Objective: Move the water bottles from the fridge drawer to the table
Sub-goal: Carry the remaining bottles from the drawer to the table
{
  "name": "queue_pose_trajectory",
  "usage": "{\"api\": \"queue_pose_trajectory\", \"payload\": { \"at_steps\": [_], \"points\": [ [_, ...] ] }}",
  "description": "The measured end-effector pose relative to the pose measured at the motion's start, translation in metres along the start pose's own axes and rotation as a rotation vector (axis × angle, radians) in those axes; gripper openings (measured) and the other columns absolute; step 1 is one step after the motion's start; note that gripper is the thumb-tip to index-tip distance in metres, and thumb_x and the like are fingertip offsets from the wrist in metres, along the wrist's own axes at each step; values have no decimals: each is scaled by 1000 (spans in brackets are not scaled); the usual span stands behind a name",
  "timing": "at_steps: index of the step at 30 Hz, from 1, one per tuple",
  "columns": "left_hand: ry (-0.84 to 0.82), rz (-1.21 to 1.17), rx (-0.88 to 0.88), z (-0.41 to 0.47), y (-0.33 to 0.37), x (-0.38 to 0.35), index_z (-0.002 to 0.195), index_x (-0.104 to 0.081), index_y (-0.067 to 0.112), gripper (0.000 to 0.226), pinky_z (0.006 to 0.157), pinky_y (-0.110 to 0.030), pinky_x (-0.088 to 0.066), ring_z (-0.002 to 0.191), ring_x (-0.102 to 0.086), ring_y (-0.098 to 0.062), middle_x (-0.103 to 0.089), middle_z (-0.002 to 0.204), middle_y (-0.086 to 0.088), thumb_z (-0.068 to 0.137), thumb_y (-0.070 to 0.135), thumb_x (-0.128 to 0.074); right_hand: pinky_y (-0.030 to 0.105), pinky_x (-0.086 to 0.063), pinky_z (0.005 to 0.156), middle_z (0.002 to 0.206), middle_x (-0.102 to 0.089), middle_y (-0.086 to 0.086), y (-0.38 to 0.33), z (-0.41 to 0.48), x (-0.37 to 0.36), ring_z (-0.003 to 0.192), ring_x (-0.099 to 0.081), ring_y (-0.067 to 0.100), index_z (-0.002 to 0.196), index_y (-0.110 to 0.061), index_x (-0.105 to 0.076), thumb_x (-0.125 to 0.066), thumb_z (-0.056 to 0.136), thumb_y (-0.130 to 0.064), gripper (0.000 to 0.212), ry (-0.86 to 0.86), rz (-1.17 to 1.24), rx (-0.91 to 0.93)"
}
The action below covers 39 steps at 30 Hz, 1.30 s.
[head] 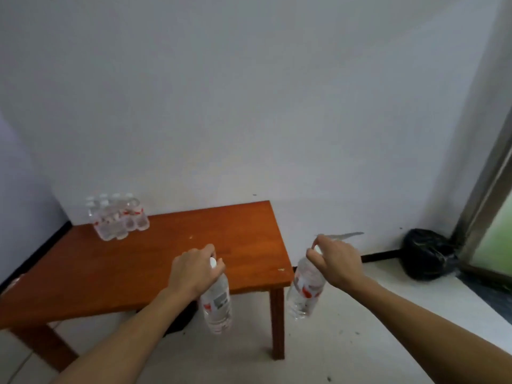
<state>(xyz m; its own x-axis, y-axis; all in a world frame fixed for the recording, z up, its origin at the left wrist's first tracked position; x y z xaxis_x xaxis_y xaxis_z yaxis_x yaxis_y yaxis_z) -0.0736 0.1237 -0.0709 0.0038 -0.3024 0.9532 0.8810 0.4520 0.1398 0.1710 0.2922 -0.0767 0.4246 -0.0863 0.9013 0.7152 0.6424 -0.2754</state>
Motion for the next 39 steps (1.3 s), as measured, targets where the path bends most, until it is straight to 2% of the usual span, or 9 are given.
{"api": "queue_pose_trajectory", "payload": {
  "at_steps": [3, 8, 11, 16, 22, 26, 31, 35, 39],
  "points": [
    [-14, 6, 121, 9, -59, 1, 80, -48, 28, 20, 50, -19, -31, 55, -48, -3, -52, 64, 11, 90, 45, -51, 18, -26, 48, 73, -59, -4, -44, 50, -46, 61, -53, 12, 100, -19, -54, -41, 95, -52, 35, -44, 40, 87],
    [-30, 21, 282, 43, -146, -9, 76, -52, 28, 21, 50, -18, -42, 56, -55, -4, -56, 63, 10, 89, 44, -53, 17, -19, 43, 58, -39, -8, -113, 134, -119, 46, -35, 4, 89, -25, -42, -39, 97, -50, 26, -106, 76, 253],
    [-41, 39, 375, 67, -193, -13, 76, -52, 29, 21, 55, -20, -50, 57, -56, -3, -57, 65, 10, 89, 45, -54, 16, -23, 43, 62, -44, -8, -152, 186, -160, 49, -40, 5, 93, -25, -46, -36, 97, -52, 29, -158, 107, 339],
    [-7, 22, 519, 95, -260, -16, 80, -47, 27, 23, 47, -16, -30, 52, -48, -2, -52, 62, 9, 90, 46, -54, 22, -49, 52, 79, -64, -3, -219, 260, -217, 62, -61, 10, 101, -23, -51, -36, 97, -55, 36, -235, 152, 449],
    [-15, -20, 591, 137, -342, -28, 83, -49, 30, 18, 53, -14, -40, 58, -53, -2, -55, 68, 10, 89, 45, -57, 22, -54, 55, 81, -63, -4, -288, 313, -273, 63, -61, 7, 101, -23, -52, -42, 96, -51, 30, -312, 211, 449],
    [-55, -25, 537, 173, -405, -42, 82, -49, 30, 17, 51, -13, -35, 60, -53, -2, -55, 69, 11, 89, 43, -57, 28, -57, 60, 82, -64, -1, -330, 345, -312, 67, -63, 10, 101, -21, -54, -44, 96, -48, 30, -324, 226, 426],
    [-113, -113, 414, 223, -489, -61, 82, -49, 31, 16, 54, -12, -36, 65, -56, -1, -57, 75, 12, 88, 41, -60, 15, -45, 53, 84, -60, -6, -386, 382, -358, 67, -58, 5, 103, -24, -52, -47, 96, -46, 23, -338, 209, 307],
    [-127, -182, 269, 266, -544, -65, 88, -51, 31, 12, 56, -12, -35, 69, -53, -1, -54, 78, 14, 88, 37, -61, 22, -55, 68, 97, -61, -7, -430, 406, -387, 76, -59, 6, 106, -23, -54, -50, 96, -43, 23, -346, 220, 209],
    [-120, -207, 185, 319, -586, -74, 91, -53, 29, 8, 65, -17, -43, 83, -58, -8, -58, 98, 10, 90, 36, -58, 21, -52, 74, 117, -56, -2, -461, 434, -404, 88, -56, 9, 117, -21, -54, -50, 97, -35, 25, -338, 224, 157]
  ]
}}
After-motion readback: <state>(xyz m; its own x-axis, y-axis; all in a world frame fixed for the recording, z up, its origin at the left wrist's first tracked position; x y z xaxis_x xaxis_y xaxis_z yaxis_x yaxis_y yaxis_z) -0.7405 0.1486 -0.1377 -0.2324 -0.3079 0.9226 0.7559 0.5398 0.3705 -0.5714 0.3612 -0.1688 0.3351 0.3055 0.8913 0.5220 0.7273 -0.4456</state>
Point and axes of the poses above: each hand's wrist, its own z-axis towards the middle knuckle, its own x-axis out of the back of the hand, y = z × x, the point moved 2 cm from there along z, towards the middle knuckle
